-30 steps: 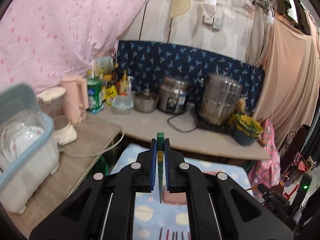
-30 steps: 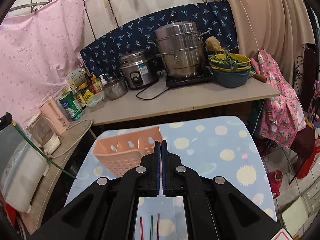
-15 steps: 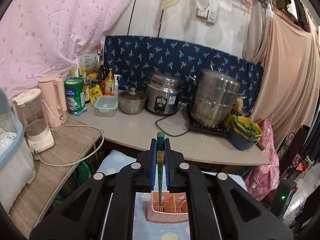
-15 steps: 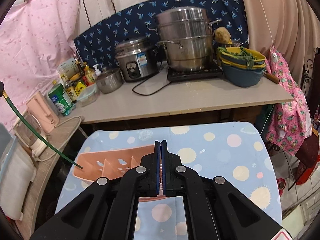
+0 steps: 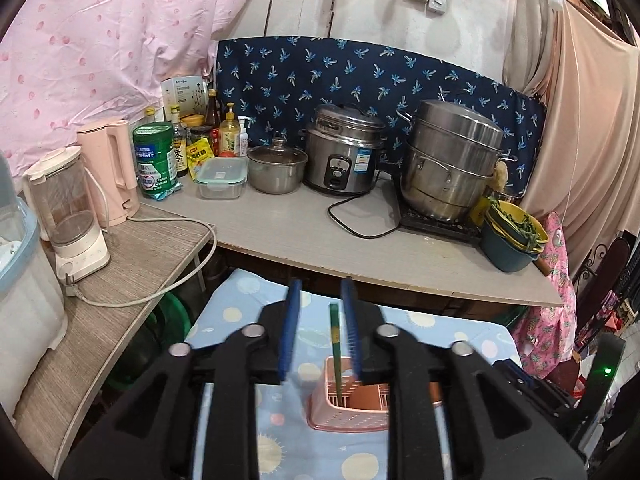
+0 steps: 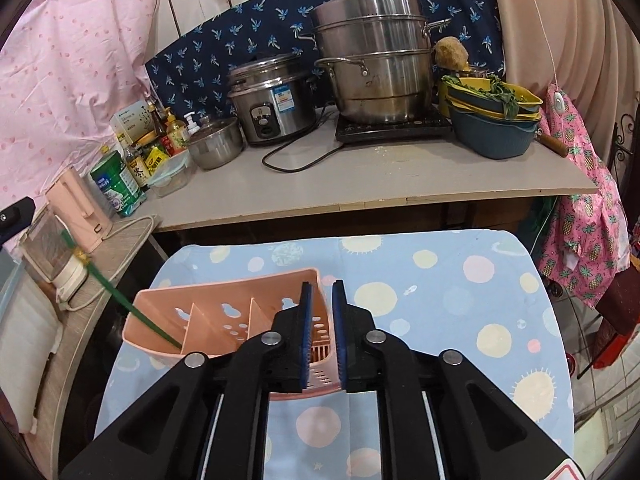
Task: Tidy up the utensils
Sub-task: 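Open the left tool over the holder while the right tool releases the spoon into it, then move both open tools back down to the remaining chopsticks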
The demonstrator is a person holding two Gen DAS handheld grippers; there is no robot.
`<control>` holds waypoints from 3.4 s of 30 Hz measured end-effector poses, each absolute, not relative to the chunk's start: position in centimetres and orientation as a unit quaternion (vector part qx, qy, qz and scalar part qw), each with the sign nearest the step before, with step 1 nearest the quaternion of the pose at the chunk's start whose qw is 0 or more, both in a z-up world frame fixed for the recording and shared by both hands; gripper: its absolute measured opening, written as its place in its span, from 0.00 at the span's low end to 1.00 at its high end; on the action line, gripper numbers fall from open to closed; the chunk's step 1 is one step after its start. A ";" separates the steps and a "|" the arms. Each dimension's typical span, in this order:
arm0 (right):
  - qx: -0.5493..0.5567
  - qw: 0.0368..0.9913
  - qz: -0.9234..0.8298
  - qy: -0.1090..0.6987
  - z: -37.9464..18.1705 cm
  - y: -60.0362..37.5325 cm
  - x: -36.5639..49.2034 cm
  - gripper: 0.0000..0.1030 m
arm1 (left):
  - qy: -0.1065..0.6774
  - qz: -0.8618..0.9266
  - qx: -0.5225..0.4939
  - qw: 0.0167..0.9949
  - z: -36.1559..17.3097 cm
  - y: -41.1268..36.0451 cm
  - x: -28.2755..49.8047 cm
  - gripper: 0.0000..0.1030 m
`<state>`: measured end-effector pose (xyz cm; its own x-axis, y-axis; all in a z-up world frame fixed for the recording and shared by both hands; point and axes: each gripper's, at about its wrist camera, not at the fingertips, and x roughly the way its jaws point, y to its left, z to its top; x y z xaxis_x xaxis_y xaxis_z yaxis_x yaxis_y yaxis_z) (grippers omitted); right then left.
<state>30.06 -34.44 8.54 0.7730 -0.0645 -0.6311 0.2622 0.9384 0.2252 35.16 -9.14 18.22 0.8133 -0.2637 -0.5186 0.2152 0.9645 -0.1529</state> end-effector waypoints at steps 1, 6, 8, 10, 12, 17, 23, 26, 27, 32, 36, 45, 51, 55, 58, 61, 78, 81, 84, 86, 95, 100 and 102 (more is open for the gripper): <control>0.152 0.930 -0.088 0.321 8.9 -34.4 29.7 0.18 | 0.276 -0.123 -0.045 0.952 18.3 -8.9 34.9 0.34; 0.142 0.937 -0.090 0.308 10.4 -33.6 27.2 0.27 | 0.279 -0.114 -0.044 0.953 18.6 -7.6 33.2 0.35; 0.142 0.938 -0.088 0.302 10.9 -33.2 25.9 0.31 | 0.281 -0.110 -0.043 0.952 18.6 -7.1 32.4 0.35; 0.141 0.940 -0.084 0.298 11.4 -32.8 24.4 0.36 | 0.283 -0.104 -0.036 0.953 18.4 -6.3 31.0 0.35; 0.138 0.942 -0.080 0.295 11.6 -32.1 22.8 0.40 | 0.287 -0.099 -0.032 0.952 18.1 -5.7 29.7 0.35; 0.137 0.943 -0.069 0.296 11.4 -30.4 18.3 0.45 | 0.303 -0.093 -0.007 0.948 16.1 -4.6 25.9 0.35; 0.136 0.938 -0.072 0.312 9.1 -28.8 12.7 0.46 | 0.341 -0.094 0.015 0.935 11.9 -3.4 21.2 0.35; 0.132 0.933 -0.074 0.326 7.6 -28.0 10.3 0.46 | 0.362 -0.097 0.020 0.927 9.7 -3.0 19.2 0.35; 0.131 0.932 -0.074 0.330 7.1 -27.8 9.6 0.46 | 0.368 -0.097 0.022 0.925 9.0 -2.9 18.5 0.35; 0.126 0.924 -0.077 0.354 4.2 -26.9 6.0 0.46 | 0.394 -0.100 0.034 0.913 5.9 -2.3 15.7 0.35; 0.124 0.914 -0.077 0.378 1.8 -26.1 3.9 0.46 | 0.413 -0.103 0.035 0.904 3.6 -1.8 13.7 0.35; 0.121 0.899 -0.067 0.415 -2.8 -24.0 1.1 0.46 | 0.452 -0.105 0.050 0.884 -1.1 -0.9 10.1 0.36; 0.119 0.892 -0.062 0.431 -5.0 -22.9 0.3 0.45 | 0.466 -0.104 0.053 0.877 -2.9 -0.3 8.7 0.36; 0.116 0.890 -0.059 0.438 -5.8 -22.4 0.3 0.37 | 0.474 -0.107 0.052 0.873 -3.7 -0.1 8.0 0.36; 0.115 0.887 -0.055 0.444 -6.3 -22.1 0.5 0.28 | 0.476 -0.108 0.050 0.871 -4.0 0.1 7.7 0.38; 0.114 0.885 -0.050 0.449 -6.7 -21.8 0.7 0.22 | 0.476 -0.109 0.049 0.871 -4.2 0.1 7.5 0.40; 0.113 0.879 -0.041 0.461 -7.8 -21.6 1.0 0.08 | 0.487 -0.117 0.047 0.864 -4.9 -0.4 7.4 0.40; 0.113 0.879 -0.044 0.461 -7.9 -21.8 0.9 0.07 | 0.488 -0.121 0.047 0.863 -5.0 -0.7 7.3 0.40; 0.115 0.879 -0.045 0.460 -7.9 -22.0 0.8 0.07 | 0.490 -0.125 0.047 0.861 -5.1 -1.0 7.3 0.41; 0.115 0.879 -0.045 0.460 -7.9 -22.0 0.8 0.07 | 0.492 -0.127 0.045 0.860 -5.3 -1.2 7.3 0.46; 0.117 0.879 -0.044 0.460 -7.9 -22.1 0.8 0.07 | 0.504 -0.130 0.044 0.853 -6.6 -1.8 8.0 0.46; 0.117 0.879 -0.044 0.460 -7.9 -22.1 0.8 0.07 | 0.499 -0.128 0.052 0.856 -6.6 -1.9 8.0 0.44; 0.117 0.879 -0.044 0.460 -7.9 -22.1 0.8 0.07 | 0.498 -0.127 0.055 0.856 -6.6 -1.9 8.0 0.40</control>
